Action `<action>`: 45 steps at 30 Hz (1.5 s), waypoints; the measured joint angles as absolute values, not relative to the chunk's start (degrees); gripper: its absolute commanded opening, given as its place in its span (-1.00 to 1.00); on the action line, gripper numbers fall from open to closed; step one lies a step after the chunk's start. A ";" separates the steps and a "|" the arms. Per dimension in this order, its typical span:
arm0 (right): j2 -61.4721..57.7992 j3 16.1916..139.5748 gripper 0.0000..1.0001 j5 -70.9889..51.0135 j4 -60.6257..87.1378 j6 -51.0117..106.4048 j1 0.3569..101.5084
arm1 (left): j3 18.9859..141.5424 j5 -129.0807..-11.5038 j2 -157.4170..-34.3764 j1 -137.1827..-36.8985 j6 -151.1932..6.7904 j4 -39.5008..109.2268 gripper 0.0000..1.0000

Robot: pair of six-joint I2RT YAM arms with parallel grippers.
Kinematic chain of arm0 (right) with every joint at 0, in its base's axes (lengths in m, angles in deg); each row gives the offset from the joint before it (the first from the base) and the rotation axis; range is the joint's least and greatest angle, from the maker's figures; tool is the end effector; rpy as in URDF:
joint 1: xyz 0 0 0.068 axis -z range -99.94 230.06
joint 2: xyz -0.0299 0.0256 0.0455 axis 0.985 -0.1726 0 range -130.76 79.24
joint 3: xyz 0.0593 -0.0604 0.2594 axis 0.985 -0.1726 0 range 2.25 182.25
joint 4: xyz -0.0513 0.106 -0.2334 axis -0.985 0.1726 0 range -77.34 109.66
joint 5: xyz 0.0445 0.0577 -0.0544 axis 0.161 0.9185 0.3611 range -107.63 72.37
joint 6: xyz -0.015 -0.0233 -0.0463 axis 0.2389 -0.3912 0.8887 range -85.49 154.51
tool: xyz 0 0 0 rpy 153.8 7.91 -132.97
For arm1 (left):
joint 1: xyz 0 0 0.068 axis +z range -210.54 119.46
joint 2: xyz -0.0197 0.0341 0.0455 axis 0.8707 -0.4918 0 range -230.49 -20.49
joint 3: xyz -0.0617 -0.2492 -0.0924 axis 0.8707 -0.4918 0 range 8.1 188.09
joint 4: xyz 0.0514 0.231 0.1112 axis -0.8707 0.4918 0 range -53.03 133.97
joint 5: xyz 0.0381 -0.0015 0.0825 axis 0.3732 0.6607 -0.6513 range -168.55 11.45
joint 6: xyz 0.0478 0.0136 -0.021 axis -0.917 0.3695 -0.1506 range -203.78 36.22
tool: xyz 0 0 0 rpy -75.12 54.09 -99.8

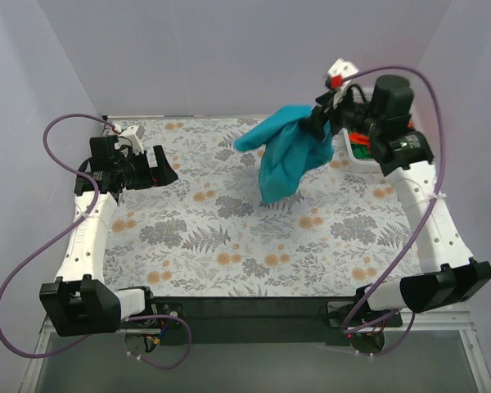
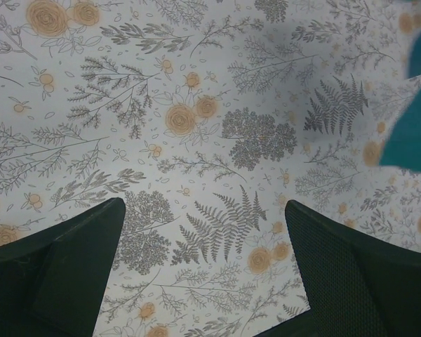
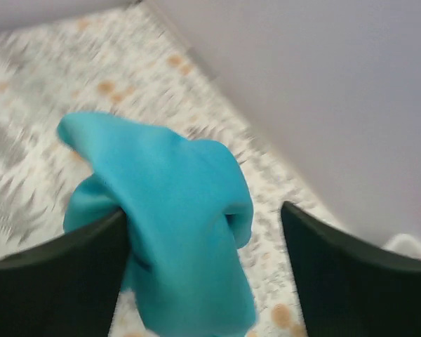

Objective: Fold and stack the t-shirts
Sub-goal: Move the tshirt to the center of the board, then flatten the tshirt out

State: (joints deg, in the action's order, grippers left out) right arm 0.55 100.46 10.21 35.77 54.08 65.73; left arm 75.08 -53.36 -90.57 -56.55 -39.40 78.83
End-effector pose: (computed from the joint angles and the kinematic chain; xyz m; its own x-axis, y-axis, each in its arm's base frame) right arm 0.2715 0.0865 0.5042 0.1674 -0.2630 -0.9502 -0.6521 0.6933 -0.3068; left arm 0.2536 0.0025 0.3334 -0.6699 -0.6811 -0.2954 -0.3232 0.6258 -0.7099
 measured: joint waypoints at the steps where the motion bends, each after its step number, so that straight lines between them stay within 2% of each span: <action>1: 0.79 96.49 0.97 11.91 35.60 54.17 64.25 | 75.27 -52.95 -90.57 -56.55 -39.44 79.07 0.96; 5: -0.81 83.44 0.97 16.15 38.79 54.32 59.96 | 75.69 -51.00 -90.47 -56.55 -41.24 80.01 0.97; 9: -3.65 80.05 0.96 14.93 42.97 54.17 60.22 | 75.62 -46.50 -90.44 -56.53 -46.05 82.02 0.96; 11: -3.54 77.86 0.93 14.23 43.34 54.15 61.08 | 74.99 -43.29 -90.31 -56.62 -49.15 82.75 0.89; 13: -3.41 75.11 0.85 13.31 43.56 54.15 62.08 | 73.22 -41.25 -90.09 -57.40 -52.67 82.92 0.80; 14: -3.54 73.97 0.81 12.65 43.75 54.13 62.50 | 72.17 -40.95 -90.03 -58.28 -53.96 82.90 0.69; 17: -5.44 71.50 0.50 10.56 44.95 53.95 63.85 | 67.67 -42.15 -90.18 -64.92 -58.20 82.20 0.41; 20: -10.03 71.48 0.23 9.20 45.06 53.56 64.68 | 63.36 -44.55 -91.30 -73.43 -61.28 81.13 0.31; 25: -18.31 72.38 0.18 9.07 44.93 51.00 64.95 | 57.24 -51.11 -93.31 -85.45 -64.51 78.31 0.29; 27: -21.02 72.60 0.18 8.59 44.04 49.63 64.95 | 55.43 -54.17 -94.01 -90.02 -65.34 76.80 0.39; 33: -28.76 75.87 0.21 5.14 40.50 46.28 64.95 | 52.63 -61.52 -97.26 -97.58 -66.46 70.90 0.42; 35: -31.52 78.21 0.20 4.41 39.38 45.41 64.95 | 52.02 -64.18 -99.23 -98.43 -66.50 68.91 0.18; 37: -34.58 81.14 0.14 3.78 38.55 44.75 64.95 | 51.47 -67.26 -101.53 -98.76 -66.79 67.05 -0.16; 38: -35.87 82.45 -0.05 3.43 38.07 44.51 64.97 | 51.16 -68.84 -102.57 -98.78 -66.94 66.27 -0.40; 40: -37.61 84.68 -0.26 2.82 37.54 43.90 65.16 | 50.77 -72.27 -103.97 -98.76 -67.22 64.54 -0.60; 41: -38.27 85.47 -0.75 2.58 37.28 43.72 65.34 | 50.55 -73.80 -103.84 -98.69 -67.40 63.73 -0.71; 42: -38.88 85.97 -0.97 2.21 36.76 43.81 65.47 | 50.33 -74.76 -103.69 -98.47 -67.53 63.27 -0.85; 45: -39.65 86.19 -0.97 1.70 36.41 43.31 66.21 | 49.59 -75.77 -102.57 -95.74 -68.45 63.18 -1.00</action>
State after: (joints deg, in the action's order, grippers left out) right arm -39.65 86.19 1.70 36.41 43.31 66.21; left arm 49.59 -75.77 -102.57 -95.74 -68.45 63.18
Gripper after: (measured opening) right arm 0.025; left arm 0.060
